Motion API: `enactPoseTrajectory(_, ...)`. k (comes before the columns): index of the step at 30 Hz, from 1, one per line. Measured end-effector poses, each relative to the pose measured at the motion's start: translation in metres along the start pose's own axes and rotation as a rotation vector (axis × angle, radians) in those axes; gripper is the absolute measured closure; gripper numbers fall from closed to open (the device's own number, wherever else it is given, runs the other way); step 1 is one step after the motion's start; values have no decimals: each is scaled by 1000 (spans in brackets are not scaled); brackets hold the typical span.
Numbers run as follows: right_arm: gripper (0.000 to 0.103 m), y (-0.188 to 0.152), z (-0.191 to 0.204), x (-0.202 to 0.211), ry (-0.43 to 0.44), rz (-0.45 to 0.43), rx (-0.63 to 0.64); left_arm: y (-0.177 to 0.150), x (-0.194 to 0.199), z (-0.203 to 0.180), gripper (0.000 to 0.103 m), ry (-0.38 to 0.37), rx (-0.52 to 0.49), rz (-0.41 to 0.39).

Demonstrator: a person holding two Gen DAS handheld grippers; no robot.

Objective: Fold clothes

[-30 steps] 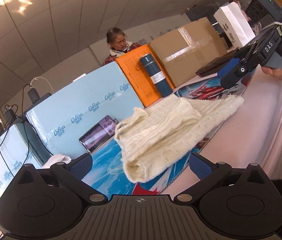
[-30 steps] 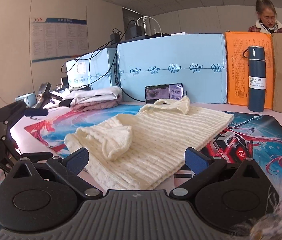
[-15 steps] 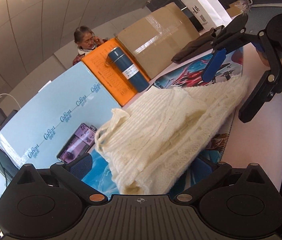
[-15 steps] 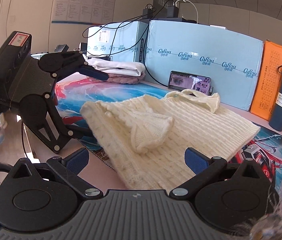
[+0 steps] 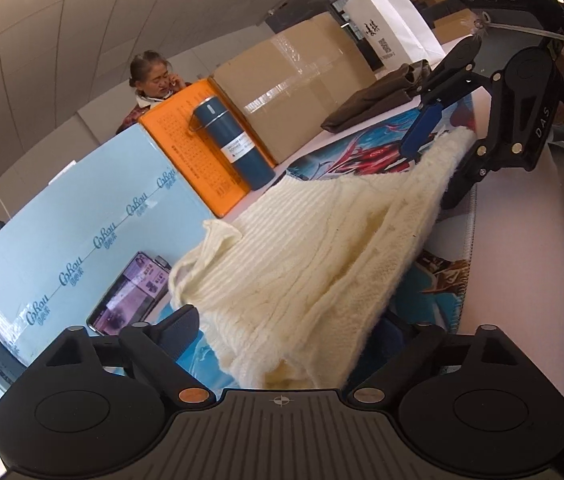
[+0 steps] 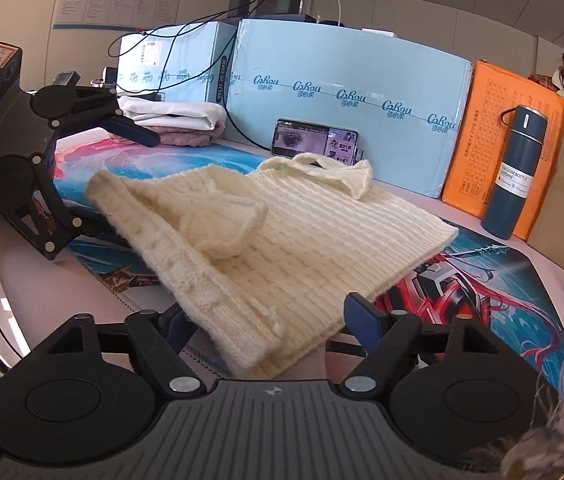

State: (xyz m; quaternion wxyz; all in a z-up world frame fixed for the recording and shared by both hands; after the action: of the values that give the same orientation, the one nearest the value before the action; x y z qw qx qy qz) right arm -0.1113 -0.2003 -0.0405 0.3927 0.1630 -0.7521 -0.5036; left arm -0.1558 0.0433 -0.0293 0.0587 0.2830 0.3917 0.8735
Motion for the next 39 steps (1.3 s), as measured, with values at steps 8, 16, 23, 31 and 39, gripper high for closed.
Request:
enactPoseTrajectory(8,87,1,-2,13,81,-13,-80,1,14,0,88,-153,43,17)
enactPoseTrajectory(16,88,24,-4,55,78,-187,-134,10,34,22,88,-78,242,-192)
enactPoseTrajectory(23,88,40,-42,9,-65,-324,-358,21,-2,66,87,-10,402,-230)
enactPoseTrajectory(31,88,91,-98,-44,-149,-343,-452,33,-62,124,87,69,579,-223)
enactPoseTrajectory(39,88,91,-141,-120,-164,-168,-612,17,-126,164,87,68,776,-135)
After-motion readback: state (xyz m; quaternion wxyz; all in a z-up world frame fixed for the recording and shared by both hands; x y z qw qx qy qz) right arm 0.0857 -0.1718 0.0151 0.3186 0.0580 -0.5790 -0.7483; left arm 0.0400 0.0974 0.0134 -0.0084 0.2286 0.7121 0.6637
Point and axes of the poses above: each gripper's, at about its wrist camera, not at the fingertips, and x roughly against the way its jaws point, z to its left, y to its top, the point moved 3 cm from there along -x, roughly the way its jaws point, and after that the axes turned 5 degrees about -y, right-handed, at the moved point
